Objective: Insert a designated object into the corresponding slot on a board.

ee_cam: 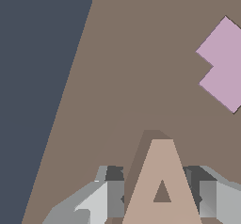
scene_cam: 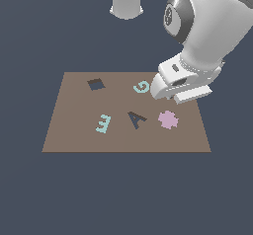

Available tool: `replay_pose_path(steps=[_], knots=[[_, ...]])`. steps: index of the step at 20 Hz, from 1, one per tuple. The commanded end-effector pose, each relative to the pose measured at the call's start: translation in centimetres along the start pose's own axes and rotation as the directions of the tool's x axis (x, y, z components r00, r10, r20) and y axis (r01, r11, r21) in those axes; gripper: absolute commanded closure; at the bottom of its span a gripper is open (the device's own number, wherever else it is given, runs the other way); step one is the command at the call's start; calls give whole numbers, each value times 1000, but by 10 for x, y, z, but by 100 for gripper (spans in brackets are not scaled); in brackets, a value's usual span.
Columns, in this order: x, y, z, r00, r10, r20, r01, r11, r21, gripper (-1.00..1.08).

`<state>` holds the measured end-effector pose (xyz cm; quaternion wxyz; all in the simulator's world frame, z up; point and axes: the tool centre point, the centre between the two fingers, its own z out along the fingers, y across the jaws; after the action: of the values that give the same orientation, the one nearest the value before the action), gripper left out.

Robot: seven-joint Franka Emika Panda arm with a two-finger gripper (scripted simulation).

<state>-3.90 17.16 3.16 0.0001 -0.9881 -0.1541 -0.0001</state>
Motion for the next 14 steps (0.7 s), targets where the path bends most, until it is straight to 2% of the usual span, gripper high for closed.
replay_pose_path(steps=[1,4,7,10,14], knots=[[8,0,-1,996,89,0,-89,996,0,108],[18,1,-1,978,209,-1,-209,978,0,108],[29,4,-2,942,334,-1,-334,942,0,108],[39,8,-2,890,455,-1,-455,890,1,108],[52,15,-3,796,605,-1,-605,796,1,108]])
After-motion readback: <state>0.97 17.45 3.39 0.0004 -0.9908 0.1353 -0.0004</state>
